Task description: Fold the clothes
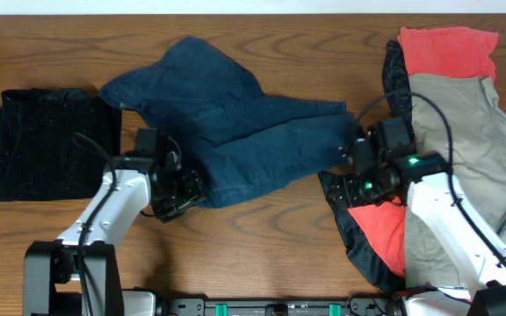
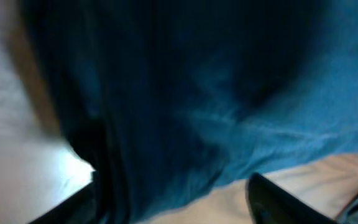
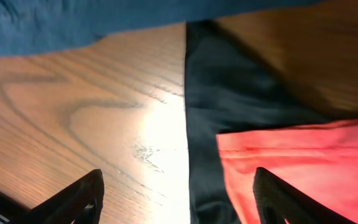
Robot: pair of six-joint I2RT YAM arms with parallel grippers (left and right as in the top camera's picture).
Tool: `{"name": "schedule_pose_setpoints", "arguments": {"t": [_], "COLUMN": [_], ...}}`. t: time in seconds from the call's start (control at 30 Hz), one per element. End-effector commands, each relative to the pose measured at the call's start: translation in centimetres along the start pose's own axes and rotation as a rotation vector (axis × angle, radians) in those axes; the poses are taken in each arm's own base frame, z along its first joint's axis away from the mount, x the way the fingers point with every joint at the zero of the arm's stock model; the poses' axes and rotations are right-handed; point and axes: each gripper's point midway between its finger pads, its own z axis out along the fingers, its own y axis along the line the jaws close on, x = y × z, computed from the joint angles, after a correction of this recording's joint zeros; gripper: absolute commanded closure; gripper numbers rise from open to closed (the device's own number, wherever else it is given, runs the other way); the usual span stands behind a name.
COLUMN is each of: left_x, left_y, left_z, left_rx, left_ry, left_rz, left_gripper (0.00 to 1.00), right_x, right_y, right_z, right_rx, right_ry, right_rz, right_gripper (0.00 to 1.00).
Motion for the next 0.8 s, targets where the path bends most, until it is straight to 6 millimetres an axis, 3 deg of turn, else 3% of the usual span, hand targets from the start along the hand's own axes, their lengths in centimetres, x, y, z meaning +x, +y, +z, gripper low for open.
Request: {"name": "schedule_pose_setpoints", "arguments": {"t": [0.0,0.13,0.23,0.3,0.43,0.57,0.67,0.77], "left_x": [-0.1,-0.8,-0.7,-0.4,0.4,0.8,0.5,0.2], "left_y": [-0.4,0.0,0.8,1.1,1.8,4.1,5.9,6.6], "left_z": [0.4,0.4,0.4,0.3,-0.5,-3.1,-5.4,-7.3], "left_rx": [0.027,-0.002,-0.043,-0.055,-0.091,-0.217,-0.318,-0.350], "left_ry": [-0.008,-0.042,-0.046,-0.031,0.009,0.021,-0.009,-0.049], "left_rz": [-0.006,-0.007,-0.013,-0.024,-0.038,-0.066,-0.082,-0.096], "left_gripper": [0.45,0.73,0.85,0.94,0.94,0.94,0.94,0.94], "right_x": [1.4,2.8,3.5,3.8,4.8,5.9,6.6,7.0], "right_y": [0.5,-0.2,-1.0,-3.1,-9.3,-15.8,-19.2,-21.4], "right_z": [1.4,3.3,4.8,5.5,5.0,1.8,-0.5,-2.0], "right_rx": [-0.034,-0.033,-0.017,0.075,0.370,0.615,0.693,0.663], "right_ry": [0.035,0.068,0.105,0.131,0.146,0.112,0.096,0.050], "right_rz": [-0.035,-0.023,-0.006,0.053,0.256,0.476,0.599,0.781], "right_gripper": [0.27,0.25,0.22,0.22,0.27,0.28,0.27,0.24]}}
